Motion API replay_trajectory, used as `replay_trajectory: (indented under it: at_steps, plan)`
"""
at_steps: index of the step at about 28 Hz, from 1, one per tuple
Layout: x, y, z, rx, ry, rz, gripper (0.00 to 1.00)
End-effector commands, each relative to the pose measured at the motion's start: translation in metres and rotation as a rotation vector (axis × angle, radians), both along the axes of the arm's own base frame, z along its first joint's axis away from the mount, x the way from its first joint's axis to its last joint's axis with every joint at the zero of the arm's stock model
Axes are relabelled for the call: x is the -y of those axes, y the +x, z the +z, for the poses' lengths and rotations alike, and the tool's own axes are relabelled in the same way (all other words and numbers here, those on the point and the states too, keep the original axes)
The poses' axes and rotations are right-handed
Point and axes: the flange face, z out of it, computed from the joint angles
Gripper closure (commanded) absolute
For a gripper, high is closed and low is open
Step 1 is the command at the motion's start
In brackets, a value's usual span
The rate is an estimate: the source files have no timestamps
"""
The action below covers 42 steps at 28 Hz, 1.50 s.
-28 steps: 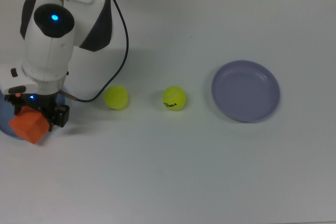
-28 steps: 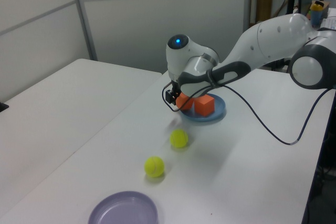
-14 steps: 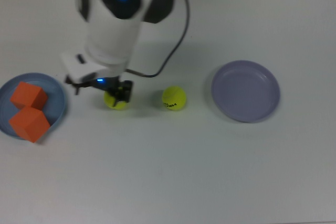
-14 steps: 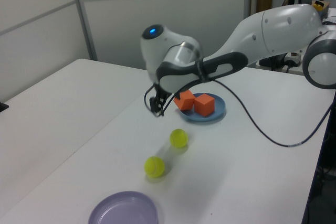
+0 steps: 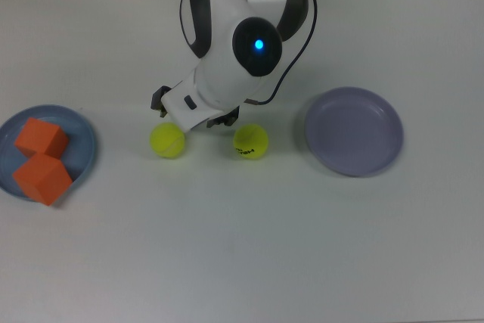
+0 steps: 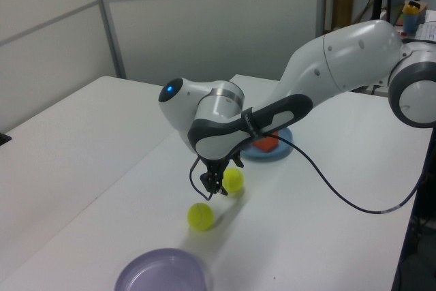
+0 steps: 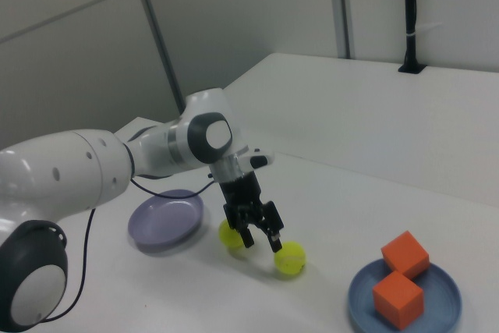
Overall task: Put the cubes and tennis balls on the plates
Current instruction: 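Move the gripper down to a yellow tennis ball and grasp it, then carry the tennis ball onto the lavender plate and release it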
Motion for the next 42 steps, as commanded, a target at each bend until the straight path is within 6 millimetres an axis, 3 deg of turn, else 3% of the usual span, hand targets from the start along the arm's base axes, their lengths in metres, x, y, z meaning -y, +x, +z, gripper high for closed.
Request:
replay_trajectory:
  at_steps: [1,6,17,18,22,23,28,30,33,34,37,39,42]
  plan:
    - [0.009,0.002,-0.008,-0.016,-0.01,0.028,0.0]
    - [0.011,0.008,-0.008,0.022,-0.013,0.05,0.0]
    - [0.035,0.026,-0.045,0.056,-0.064,0.101,0.0]
    - [0.039,0.027,-0.048,0.05,-0.065,0.1,0.08]
    - [0.042,0.027,-0.045,0.036,-0.052,0.122,0.93]
    - [0.039,0.029,-0.035,0.048,-0.049,0.121,1.0]
    - [0.032,0.031,-0.023,0.07,-0.041,0.121,1.0]
    - [0.027,0.031,-0.009,0.092,-0.034,0.124,1.0]
    - [-0.001,0.03,0.017,0.13,0.02,0.144,1.0]
    - [-0.018,0.027,0.03,0.149,0.048,0.162,1.0]
    - [-0.052,0.017,0.043,0.167,0.082,0.212,1.0]
    - [-0.09,0.005,0.056,0.182,0.117,0.261,1.0]
    - [-0.122,-0.007,0.061,0.186,0.141,0.308,1.0]
